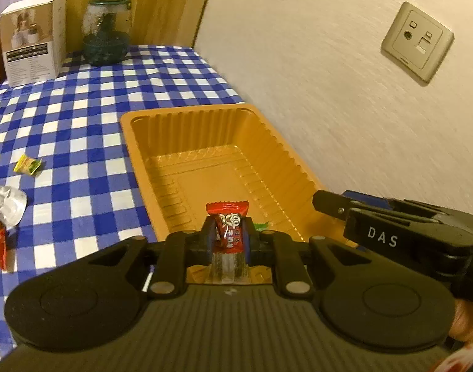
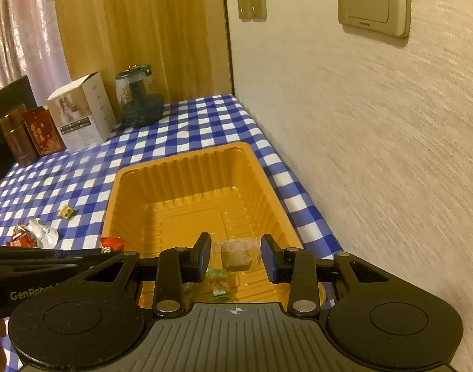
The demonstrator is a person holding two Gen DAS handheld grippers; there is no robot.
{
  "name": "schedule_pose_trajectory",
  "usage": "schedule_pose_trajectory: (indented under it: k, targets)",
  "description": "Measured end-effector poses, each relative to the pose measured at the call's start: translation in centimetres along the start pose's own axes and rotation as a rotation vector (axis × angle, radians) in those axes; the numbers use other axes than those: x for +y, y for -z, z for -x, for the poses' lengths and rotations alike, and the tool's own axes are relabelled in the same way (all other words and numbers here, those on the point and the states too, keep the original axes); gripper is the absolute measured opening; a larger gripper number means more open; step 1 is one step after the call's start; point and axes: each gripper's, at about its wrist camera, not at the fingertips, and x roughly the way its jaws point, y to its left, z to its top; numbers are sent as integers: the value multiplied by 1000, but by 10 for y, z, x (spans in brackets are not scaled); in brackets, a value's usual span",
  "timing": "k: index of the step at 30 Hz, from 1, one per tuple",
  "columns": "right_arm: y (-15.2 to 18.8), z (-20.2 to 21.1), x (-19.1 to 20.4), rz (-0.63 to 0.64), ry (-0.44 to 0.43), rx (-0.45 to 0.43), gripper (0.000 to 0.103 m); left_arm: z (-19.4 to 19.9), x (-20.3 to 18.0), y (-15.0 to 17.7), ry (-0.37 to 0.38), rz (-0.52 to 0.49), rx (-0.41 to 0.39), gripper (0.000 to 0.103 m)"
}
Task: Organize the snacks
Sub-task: 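Carry the red candy and brown cake into the orange tray and release both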
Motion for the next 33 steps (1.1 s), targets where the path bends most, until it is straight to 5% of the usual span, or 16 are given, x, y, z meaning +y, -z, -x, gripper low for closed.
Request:
schedule_pose_trajectory:
  k: [2,27,30,33]
  targets:
    - [0,1,0,-5,1,0,36,-1,1,-1,-11,-14,-9,32]
    - [-2,-3,7,-55,-64,-2,37,37,51,23,-77,91,-20,33]
    - [-3,-3,0,-117,-92,-18,81,38,52,24,-79,90,-19,33]
    - [-4,1,-3,-135,-103,-37,81,40,54,26,-82,91,-19,33]
